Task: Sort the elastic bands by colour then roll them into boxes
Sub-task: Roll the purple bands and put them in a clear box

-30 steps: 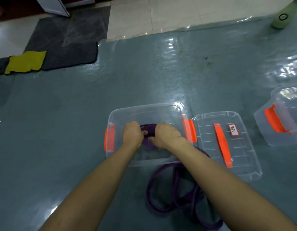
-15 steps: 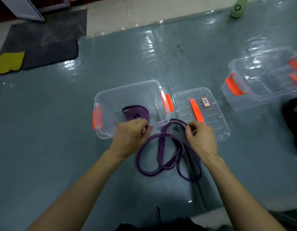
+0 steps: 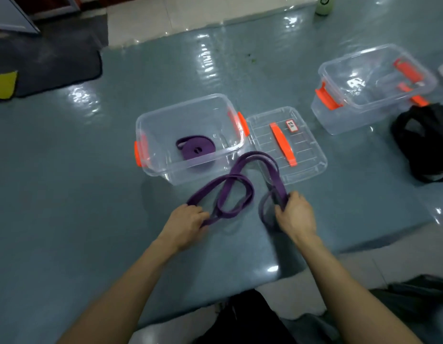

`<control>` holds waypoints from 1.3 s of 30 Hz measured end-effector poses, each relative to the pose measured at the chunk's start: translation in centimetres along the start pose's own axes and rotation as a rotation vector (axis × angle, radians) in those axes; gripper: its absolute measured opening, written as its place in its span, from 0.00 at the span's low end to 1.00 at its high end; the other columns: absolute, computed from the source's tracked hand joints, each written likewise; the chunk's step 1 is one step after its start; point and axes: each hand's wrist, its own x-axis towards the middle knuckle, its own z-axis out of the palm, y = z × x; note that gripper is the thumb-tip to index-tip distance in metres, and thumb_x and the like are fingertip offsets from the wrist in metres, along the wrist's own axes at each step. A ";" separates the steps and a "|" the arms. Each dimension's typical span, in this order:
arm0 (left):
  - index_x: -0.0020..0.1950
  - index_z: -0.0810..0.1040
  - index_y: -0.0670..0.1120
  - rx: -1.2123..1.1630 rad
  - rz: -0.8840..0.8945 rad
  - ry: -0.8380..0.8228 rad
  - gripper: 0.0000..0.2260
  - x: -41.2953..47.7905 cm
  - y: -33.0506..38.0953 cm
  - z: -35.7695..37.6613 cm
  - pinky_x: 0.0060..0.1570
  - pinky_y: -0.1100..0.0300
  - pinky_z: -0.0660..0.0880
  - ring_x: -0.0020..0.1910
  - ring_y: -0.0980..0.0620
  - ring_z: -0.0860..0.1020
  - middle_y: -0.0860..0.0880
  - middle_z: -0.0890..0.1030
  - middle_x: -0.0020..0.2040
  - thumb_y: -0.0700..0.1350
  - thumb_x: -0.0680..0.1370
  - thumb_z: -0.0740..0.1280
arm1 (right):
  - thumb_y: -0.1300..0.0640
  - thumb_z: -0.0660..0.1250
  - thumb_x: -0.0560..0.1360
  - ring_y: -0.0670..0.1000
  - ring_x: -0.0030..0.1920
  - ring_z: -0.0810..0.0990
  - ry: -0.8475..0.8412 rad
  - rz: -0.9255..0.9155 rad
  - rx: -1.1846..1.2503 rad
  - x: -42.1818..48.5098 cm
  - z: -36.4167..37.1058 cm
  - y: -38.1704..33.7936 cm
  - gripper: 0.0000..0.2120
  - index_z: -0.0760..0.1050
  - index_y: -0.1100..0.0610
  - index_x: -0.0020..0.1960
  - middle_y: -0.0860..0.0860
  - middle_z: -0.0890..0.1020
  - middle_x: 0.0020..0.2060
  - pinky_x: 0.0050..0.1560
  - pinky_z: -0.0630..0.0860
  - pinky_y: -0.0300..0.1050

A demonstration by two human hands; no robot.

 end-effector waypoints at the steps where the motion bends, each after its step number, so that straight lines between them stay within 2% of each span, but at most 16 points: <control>1: 0.49 0.84 0.48 -0.035 -0.016 0.038 0.07 -1.5 -1.0 -0.4 0.52 0.50 0.74 0.49 0.41 0.83 0.48 0.84 0.46 0.51 0.80 0.70 | 0.57 0.69 0.80 0.68 0.59 0.82 -0.032 -0.004 0.002 -0.5 0.2 -0.4 0.13 0.76 0.65 0.59 0.66 0.83 0.57 0.60 0.78 0.60; 5: 0.40 0.82 0.46 -0.072 -0.106 0.196 0.11 -9.0 -4.8 -1.3 0.39 0.51 0.76 0.37 0.40 0.81 0.46 0.81 0.36 0.50 0.76 0.66 | 0.61 0.69 0.76 0.64 0.49 0.84 -0.069 -0.150 0.058 -3.6 1.6 -4.0 0.02 0.78 0.59 0.48 0.59 0.85 0.46 0.48 0.78 0.53; 8: 0.41 0.83 0.46 -0.076 -0.270 0.214 0.08 -15.1 -7.2 0.5 0.40 0.49 0.77 0.38 0.40 0.81 0.46 0.80 0.37 0.49 0.77 0.71 | 0.57 0.74 0.75 0.58 0.39 0.80 -0.135 -0.279 0.015 -6.1 3.6 -7.3 0.09 0.74 0.54 0.41 0.51 0.81 0.37 0.40 0.75 0.49; 10: 0.43 0.82 0.46 -0.113 -0.448 0.222 0.07 -19.4 -8.6 2.3 0.42 0.49 0.76 0.40 0.41 0.80 0.48 0.79 0.38 0.46 0.78 0.76 | 0.54 0.75 0.75 0.56 0.38 0.81 -0.196 -0.358 -0.041 -7.5 5.0 -9.2 0.12 0.74 0.54 0.38 0.49 0.79 0.34 0.39 0.75 0.49; 13: 0.54 0.84 0.48 -0.189 -0.685 0.216 0.08 -24.6 -10.4 5.0 0.48 0.50 0.79 0.48 0.46 0.81 0.51 0.81 0.46 0.49 0.79 0.77 | 0.50 0.77 0.76 0.59 0.47 0.83 -0.229 -0.483 -0.104 -8.9 6.5 -11.3 0.13 0.77 0.56 0.45 0.52 0.83 0.43 0.47 0.79 0.53; 15: 0.69 0.79 0.48 -0.308 -0.751 0.151 0.23 -26.4 -10.3 6.1 0.58 0.48 0.80 0.60 0.45 0.81 0.49 0.81 0.62 0.52 0.77 0.79 | 0.48 0.77 0.77 0.60 0.58 0.82 -0.157 -0.570 -0.208 -10.0 7.5 -12.3 0.17 0.79 0.57 0.59 0.55 0.82 0.56 0.58 0.79 0.55; 17: 0.78 0.72 0.49 -0.349 -0.691 0.129 0.34 -26.9 -9.7 6.8 0.61 0.47 0.80 0.65 0.44 0.79 0.47 0.75 0.70 0.53 0.75 0.80 | 0.48 0.77 0.77 0.61 0.67 0.78 -0.036 -0.656 -0.282 -11.0 8.9 -13.1 0.25 0.77 0.58 0.69 0.56 0.80 0.65 0.66 0.77 0.57; 18: 0.80 0.71 0.51 -0.337 -0.643 0.146 0.35 -26.8 -9.3 7.0 0.61 0.47 0.81 0.65 0.44 0.78 0.47 0.73 0.72 0.54 0.76 0.80 | 0.47 0.75 0.78 0.60 0.70 0.76 -0.010 -0.694 -0.306 -11.4 9.6 -13.5 0.27 0.75 0.58 0.72 0.55 0.79 0.68 0.69 0.75 0.57; 20: 0.80 0.73 0.54 -0.306 -0.561 0.196 0.31 -26.2 -8.3 7.3 0.59 0.47 0.82 0.68 0.46 0.77 0.47 0.72 0.73 0.53 0.79 0.78 | 0.43 0.72 0.81 0.58 0.76 0.72 -0.105 -0.721 -0.342 -11.9 11.0 -14.2 0.32 0.70 0.58 0.79 0.55 0.75 0.76 0.77 0.69 0.55; 22: 0.74 0.80 0.52 -0.276 -0.508 0.233 0.21 -25.2 -7.7 7.4 0.56 0.46 0.83 0.67 0.45 0.79 0.46 0.74 0.71 0.52 0.81 0.76 | 0.39 0.72 0.80 0.56 0.83 0.63 -0.269 -0.687 -0.401 -12.0 12.2 -14.4 0.41 0.63 0.59 0.84 0.56 0.65 0.83 0.84 0.59 0.51; 25: 0.63 0.87 0.50 -0.280 -0.520 0.254 0.11 -23.9 -7.6 7.0 0.54 0.48 0.82 0.63 0.47 0.81 0.49 0.77 0.66 0.53 0.83 0.74 | 0.38 0.76 0.77 0.54 0.86 0.56 -0.330 -0.659 -0.426 -11.5 13.2 -14.2 0.48 0.58 0.59 0.85 0.55 0.59 0.86 0.85 0.53 0.46; 29: 0.56 0.88 0.52 -0.475 -0.565 0.277 0.06 -23.4 -8.4 6.5 0.56 0.51 0.80 0.60 0.53 0.79 0.54 0.76 0.61 0.52 0.81 0.76 | 0.43 0.82 0.72 0.52 0.86 0.57 -0.324 -0.593 -0.345 -11.1 13.4 -14.4 0.48 0.63 0.56 0.84 0.52 0.61 0.86 0.83 0.56 0.46; 32: 0.54 0.87 0.53 -0.709 -0.526 0.428 0.03 -23.3 -8.8 5.5 0.58 0.54 0.80 0.55 0.57 0.80 0.54 0.78 0.57 0.47 0.81 0.77 | 0.44 0.83 0.72 0.51 0.86 0.56 -0.336 -0.573 -0.306 -10.9 13.6 -14.4 0.49 0.62 0.55 0.85 0.50 0.59 0.86 0.83 0.57 0.47; 35: 0.55 0.84 0.61 -0.962 -0.513 0.511 0.07 -23.1 -8.6 3.4 0.59 0.58 0.80 0.57 0.55 0.83 0.54 0.82 0.57 0.47 0.84 0.73 | 0.44 0.82 0.72 0.50 0.86 0.56 -0.346 -0.569 -0.295 -10.8 13.6 -14.1 0.49 0.62 0.54 0.85 0.48 0.59 0.86 0.83 0.58 0.48; 37: 0.55 0.83 0.61 -1.139 -0.501 0.510 0.06 -22.9 -8.0 1.8 0.61 0.56 0.77 0.58 0.55 0.83 0.52 0.84 0.58 0.49 0.83 0.70 | 0.45 0.80 0.74 0.49 0.86 0.56 -0.346 -0.573 -0.290 -10.8 13.6 -14.0 0.47 0.61 0.53 0.85 0.48 0.59 0.86 0.83 0.57 0.47; 39: 0.56 0.83 0.56 -1.259 -0.478 0.553 0.06 -22.7 -7.7 0.3 0.66 0.51 0.76 0.60 0.52 0.82 0.46 0.84 0.59 0.47 0.83 0.68 | 0.45 0.78 0.76 0.51 0.85 0.58 -0.360 -0.573 -0.281 -10.7 13.2 -14.3 0.43 0.62 0.53 0.85 0.49 0.61 0.86 0.83 0.58 0.48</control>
